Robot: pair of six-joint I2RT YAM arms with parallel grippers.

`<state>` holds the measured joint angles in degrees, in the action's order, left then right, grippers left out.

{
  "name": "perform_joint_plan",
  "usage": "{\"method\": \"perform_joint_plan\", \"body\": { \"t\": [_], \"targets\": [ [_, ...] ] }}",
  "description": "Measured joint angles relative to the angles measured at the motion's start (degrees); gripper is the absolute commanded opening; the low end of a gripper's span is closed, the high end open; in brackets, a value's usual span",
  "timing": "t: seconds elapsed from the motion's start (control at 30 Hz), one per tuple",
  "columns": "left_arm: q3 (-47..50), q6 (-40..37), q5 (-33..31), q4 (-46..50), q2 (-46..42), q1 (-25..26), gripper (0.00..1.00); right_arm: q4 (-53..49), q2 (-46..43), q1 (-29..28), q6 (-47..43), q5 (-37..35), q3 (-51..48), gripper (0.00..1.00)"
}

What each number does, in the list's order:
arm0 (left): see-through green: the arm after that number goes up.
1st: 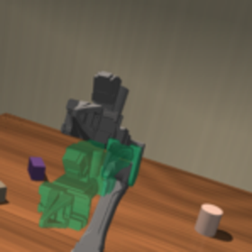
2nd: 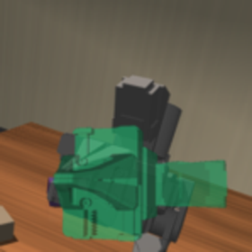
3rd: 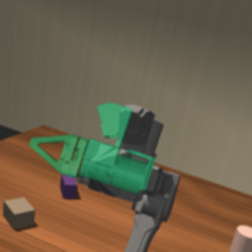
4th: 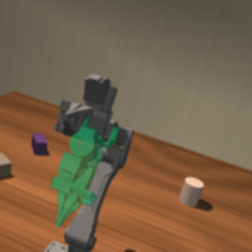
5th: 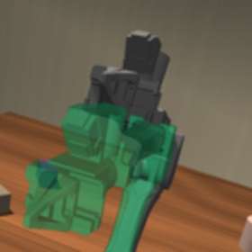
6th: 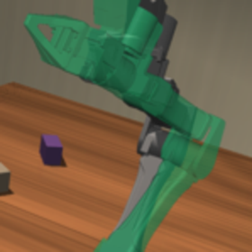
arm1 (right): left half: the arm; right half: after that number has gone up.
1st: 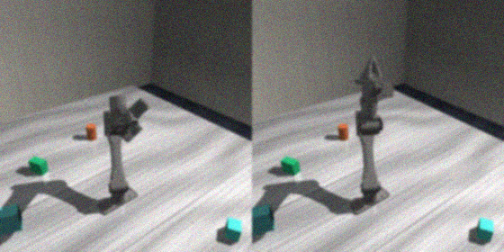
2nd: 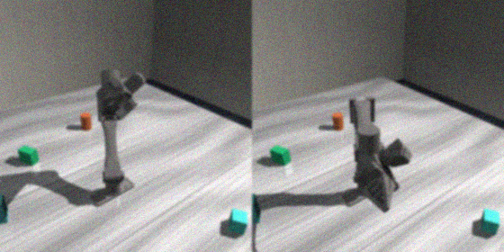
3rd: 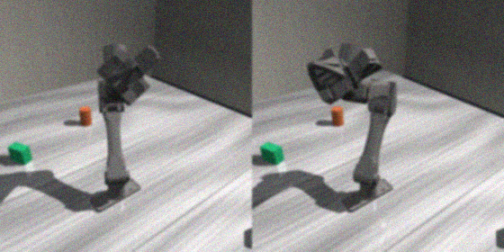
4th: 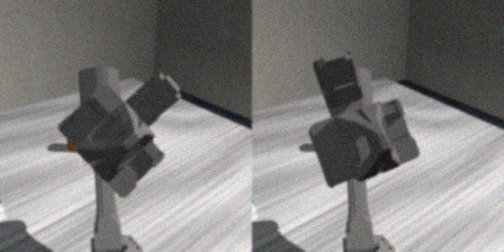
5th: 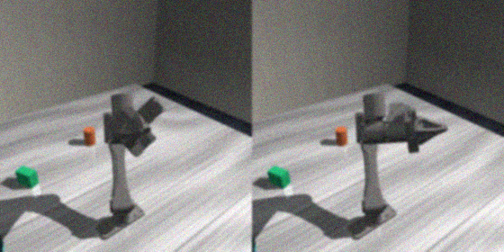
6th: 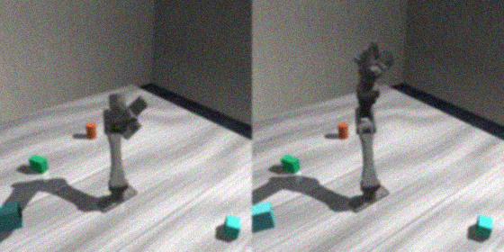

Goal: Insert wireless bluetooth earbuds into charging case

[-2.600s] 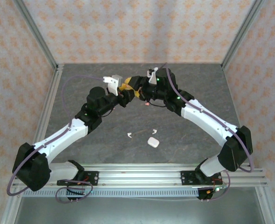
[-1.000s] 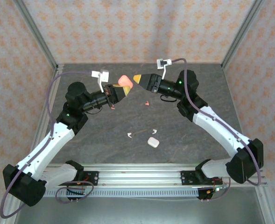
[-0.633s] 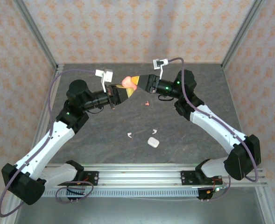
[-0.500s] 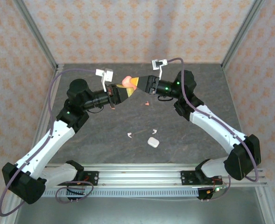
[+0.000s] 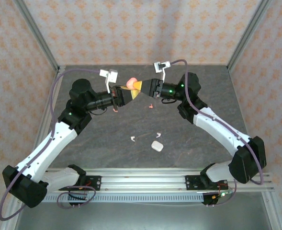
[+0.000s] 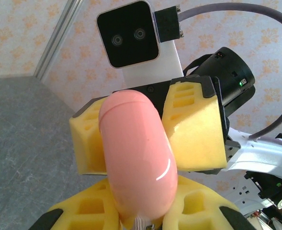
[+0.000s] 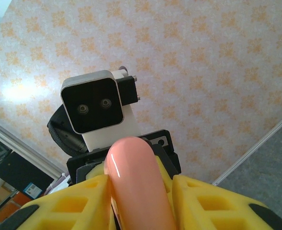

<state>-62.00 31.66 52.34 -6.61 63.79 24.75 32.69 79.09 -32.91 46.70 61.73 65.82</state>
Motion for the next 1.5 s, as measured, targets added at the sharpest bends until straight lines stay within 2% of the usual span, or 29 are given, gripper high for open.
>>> {"method": "perform_joint_plan", "body": {
  "t": [0.13, 0.2, 0.3, 0.47, 0.57, 0.63, 0.83, 0.93, 1.07, 1.23, 1.37, 1.5],
  "targets": [
    [-0.6, 0.1, 0.3, 0.5, 0.1, 0.0, 0.02, 1.1, 0.3, 0.4, 0.6, 1.0, 0.0, 0.22],
    [-1.2, 0.0, 0.6, 1.5, 0.1, 0.0, 0.11, 1.2, 0.3, 0.5, 0.0, 1.4, 0.0, 0.16],
    [-2.1, -1.1, 0.6, 4.6, 0.1, 0.0, 0.21, -1.2, 0.1, 0.5, -2.6, 1.5, 0.3, 0.11],
    [-2.5, -5.2, -1.3, 10.9, 0.1, 0.0, 0.5, -17.1, -1.4, 0.2, -12.9, -1.3, 3.1, 0.05],
    [-2.4, -7.6, -2.0, 14.3, -0.1, -0.4, 0.61, -26.8, -2.4, 0.1, -19.5, -4.2, 4.7, 0.04],
    [-2.4, -9.2, -2.6, 16.8, -0.7, -1.0, 0.65, -32.8, -2.7, 0.1, -23.8, -5.9, 6.4, 0.04],
    [-2.1, -14.5, -6.1, 24.5, -5.5, -1.9, 0.65, -52.3, -2.7, 0.1, -37.9, -11.8, 14.4, 0.04],
    [1.1, -15.7, -6.8, 23.8, -8.9, -2.3, 0.62, -59.7, -2.7, -0.3, -44.7, -13.9, 17.0, 0.05],
    [6.6, -18.6, -4.5, 21.6, -10.8, -2.4, 0.65, -67.8, -2.2, -2.6, -52.5, -14.6, 19.0, 0.05],
    [7.7, -23.8, -1.5, 21.9, -9.9, -2.4, 0.66, -72.6, -1.4, -6.5, -58.5, -14.6, 19.7, 0.05],
    [6.4, -25.7, 4.0, 22.7, -7.9, -2.4, 0.59, -73.0, -1.4, -7.5, -60.5, -14.3, 19.7, 0.05],
    [5.8, -25.8, 8.3, 23.1, -5.6, -2.4, 0.57, -73.0, -1.4, -7.5, -61.2, -14.2, 19.7, 0.05]
  ]
}}
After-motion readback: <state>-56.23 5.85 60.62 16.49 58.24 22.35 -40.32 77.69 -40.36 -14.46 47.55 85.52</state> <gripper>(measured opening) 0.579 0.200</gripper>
